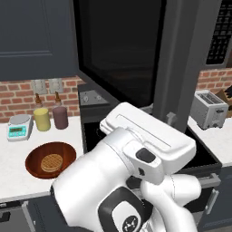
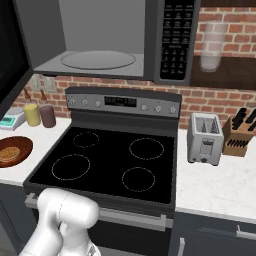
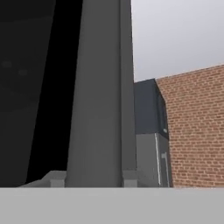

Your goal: Open the microwave, place the bowl with waffle inside the microwave, then close the microwave door and turn it on.

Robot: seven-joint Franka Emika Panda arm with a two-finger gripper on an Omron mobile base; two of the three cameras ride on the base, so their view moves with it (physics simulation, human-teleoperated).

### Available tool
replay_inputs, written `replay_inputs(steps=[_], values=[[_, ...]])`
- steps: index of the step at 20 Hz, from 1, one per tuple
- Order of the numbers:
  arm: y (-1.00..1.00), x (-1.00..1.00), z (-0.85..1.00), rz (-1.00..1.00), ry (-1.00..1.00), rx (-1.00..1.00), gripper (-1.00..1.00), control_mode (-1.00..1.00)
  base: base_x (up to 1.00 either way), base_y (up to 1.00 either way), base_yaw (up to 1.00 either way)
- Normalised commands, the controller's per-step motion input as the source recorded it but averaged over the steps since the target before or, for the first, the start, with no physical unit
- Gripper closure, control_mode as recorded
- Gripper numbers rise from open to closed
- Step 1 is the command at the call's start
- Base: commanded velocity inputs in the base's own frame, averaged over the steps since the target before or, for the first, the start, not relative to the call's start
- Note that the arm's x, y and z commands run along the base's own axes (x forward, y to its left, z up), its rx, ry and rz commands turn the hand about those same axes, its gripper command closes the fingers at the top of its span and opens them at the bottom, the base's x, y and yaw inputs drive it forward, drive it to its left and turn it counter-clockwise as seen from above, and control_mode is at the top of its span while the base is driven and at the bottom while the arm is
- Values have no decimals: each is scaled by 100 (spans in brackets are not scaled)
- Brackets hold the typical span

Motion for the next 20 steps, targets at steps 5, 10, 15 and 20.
replay_inputs(steps=[5,10,15,20], values=[[56,9,-43,-2,6,-8,100,-100,0,0,0],[40,16,-39,-1,3,-2,-100,-100,0,0,0],[10,13,-28,0,0,0,-100,-100,0,0,0],[1,1,-15,2,0,0,-100,-100,0,0,0]])
